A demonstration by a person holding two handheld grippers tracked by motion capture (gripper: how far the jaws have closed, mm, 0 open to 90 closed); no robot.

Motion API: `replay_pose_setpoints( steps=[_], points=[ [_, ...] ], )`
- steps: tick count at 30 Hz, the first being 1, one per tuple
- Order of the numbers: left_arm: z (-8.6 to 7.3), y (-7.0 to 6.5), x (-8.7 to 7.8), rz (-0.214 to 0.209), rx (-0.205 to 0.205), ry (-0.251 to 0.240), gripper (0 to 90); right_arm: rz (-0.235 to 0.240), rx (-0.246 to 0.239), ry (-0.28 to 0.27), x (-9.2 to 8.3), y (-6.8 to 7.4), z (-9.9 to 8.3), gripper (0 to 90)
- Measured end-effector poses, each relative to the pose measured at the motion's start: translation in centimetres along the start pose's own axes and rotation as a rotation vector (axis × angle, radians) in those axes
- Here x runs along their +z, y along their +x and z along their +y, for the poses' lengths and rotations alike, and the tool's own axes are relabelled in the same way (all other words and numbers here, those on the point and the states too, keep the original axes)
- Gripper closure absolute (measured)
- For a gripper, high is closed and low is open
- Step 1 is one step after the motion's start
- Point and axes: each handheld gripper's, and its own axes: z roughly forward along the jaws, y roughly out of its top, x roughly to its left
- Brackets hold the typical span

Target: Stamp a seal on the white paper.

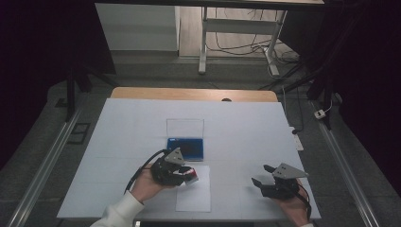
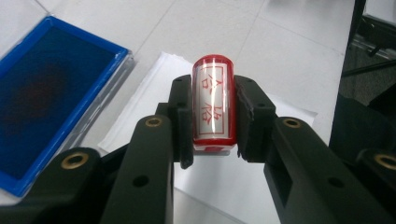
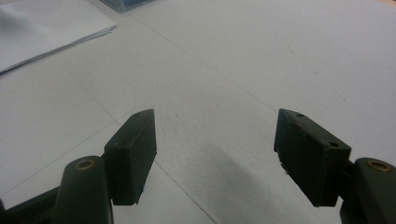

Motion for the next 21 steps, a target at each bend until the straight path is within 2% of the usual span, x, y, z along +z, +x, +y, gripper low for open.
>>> replay_pose_setpoints(
  steps=[11, 21],
  points=[
    [0.3, -0.8, 1.3, 0.029, 0.046, 0.051, 70.1, 0.000, -0.002, 0.006, 0.0, 0.1, 0.0, 29.3],
    [0.5, -0.9, 2.1, 0.053, 0.058, 0.084, 70.1, 0.001, -0.003, 0.007, 0.1, 0.1, 0.0, 29.3]
  ],
)
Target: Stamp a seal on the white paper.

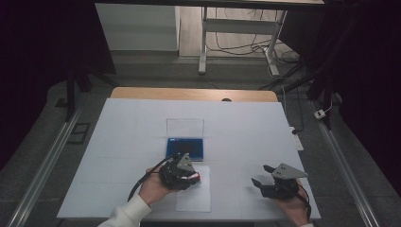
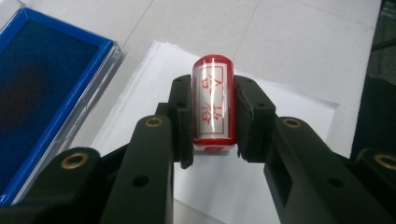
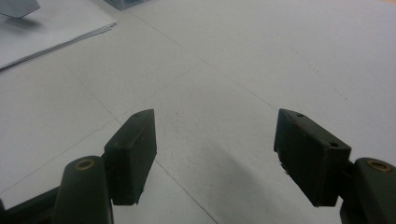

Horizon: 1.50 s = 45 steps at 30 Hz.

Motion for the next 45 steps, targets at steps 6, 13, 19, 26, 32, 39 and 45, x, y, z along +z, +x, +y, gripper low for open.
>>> replay_pose_setpoints(
  steps=[6, 13, 19, 26, 32, 39, 45],
  points=[
    [0.0, 0.1, 0.3, 0.006, -0.003, -0.001, 70.1, 0.002, -0.001, 0.000, 0.0, 0.0, 0.0, 29.3],
    [-0.1, 0.1, 0.6, 0.002, -0.005, 0.009, 70.1, 0.004, 0.000, -0.003, 0.0, 0.0, 0.0, 29.3],
    [-0.1, 0.0, 0.8, 0.000, -0.003, 0.014, 70.1, 0.003, -0.001, -0.003, 0.0, 0.0, 0.0, 29.3],
    [-0.2, 0.0, 1.0, -0.002, -0.004, 0.020, 70.1, 0.001, -0.002, -0.001, 0.0, 0.0, 0.0, 29.3],
    [-0.4, 0.0, 1.2, -0.008, -0.009, 0.022, 70.1, 0.003, -0.002, -0.001, 0.0, 0.0, 0.0, 29.3],
    [-0.4, 0.0, 1.3, -0.009, -0.011, 0.027, 70.1, 0.005, 0.000, -0.003, 0.0, 0.0, 0.0, 29.3],
    [-0.3, 0.0, 1.4, -0.009, -0.016, 0.035, 70.3, 0.005, 0.000, 0.000, 0.0, 0.0, 0.0, 29.3]
  ],
)
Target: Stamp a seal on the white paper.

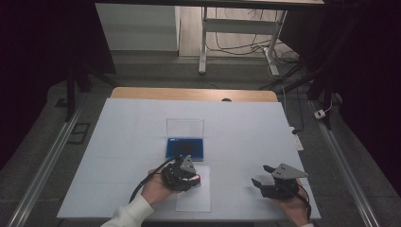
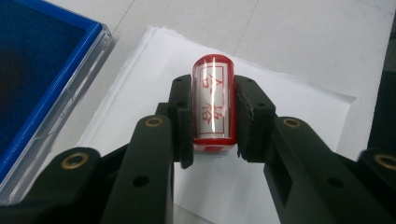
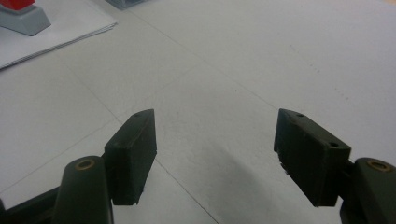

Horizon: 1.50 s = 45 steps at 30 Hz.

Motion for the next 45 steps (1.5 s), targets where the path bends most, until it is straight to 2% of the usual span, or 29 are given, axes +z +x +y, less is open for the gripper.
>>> replay_pose_setpoints(
  steps=[36, 45],
  points=[
    [0.94, -0.40, 0.47, 0.030, 0.027, 0.096, 70.9, -0.001, -0.012, 0.004, 0.07, 0.20, 0.12, 29.3],
    [0.86, -0.37, 0.49, 0.028, 0.029, 0.092, 71.0, 0.002, -0.013, 0.004, 0.09, 0.20, 0.11, 29.3]
  ],
)
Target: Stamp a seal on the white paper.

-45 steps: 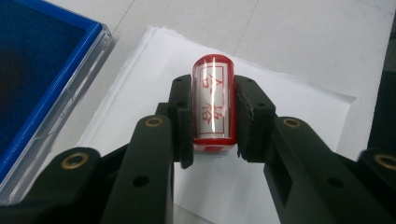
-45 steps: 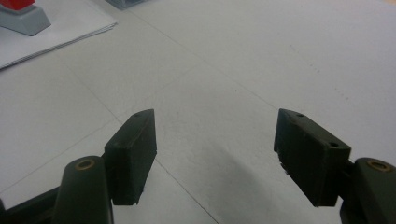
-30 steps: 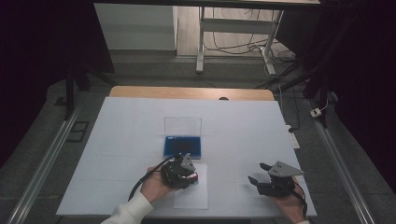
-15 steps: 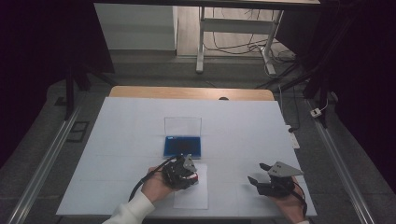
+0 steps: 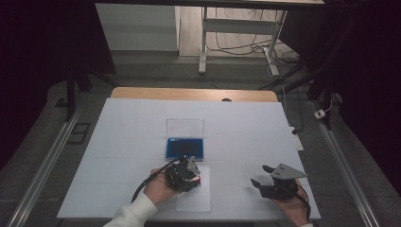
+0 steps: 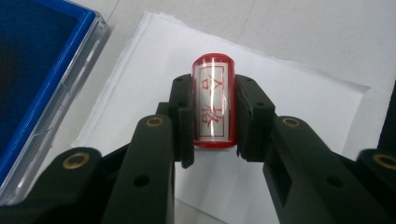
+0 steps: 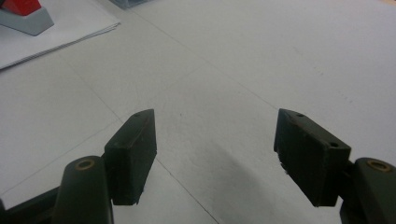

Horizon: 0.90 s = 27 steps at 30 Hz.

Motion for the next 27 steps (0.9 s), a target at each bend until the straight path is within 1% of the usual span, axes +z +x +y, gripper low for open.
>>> replay_pose_setpoints(
  steps=[7, 9, 14, 17, 22, 27],
  points=[
    [-0.02, 0.04, 0.02, -0.003, -0.004, -0.002, 71.0, -0.005, 0.000, 0.004, 0.04, 0.00, 0.01, 29.3],
    [-0.13, 0.03, 0.02, -0.002, -0.006, -0.009, 71.0, 0.002, 0.002, 0.003, 0.07, -0.03, -0.02, 29.3],
    [-0.15, -0.07, 0.01, 0.004, -0.005, -0.009, 71.0, -0.011, 0.004, -0.014, -0.09, -0.02, 0.05, 29.6],
    [-0.15, -0.11, 0.02, 0.006, -0.006, -0.010, 70.9, -0.006, 0.000, -0.003, -0.03, -0.01, 0.00, 29.6],
    [-0.17, -0.09, 0.00, 0.006, -0.007, -0.011, 70.9, -0.007, 0.000, -0.007, -0.06, -0.02, 0.04, 29.6],
    [-0.24, -0.24, -0.07, 0.012, -0.018, -0.023, 70.7, -0.011, 0.001, -0.011, -0.13, 0.00, 0.04, 29.6]
  ],
)
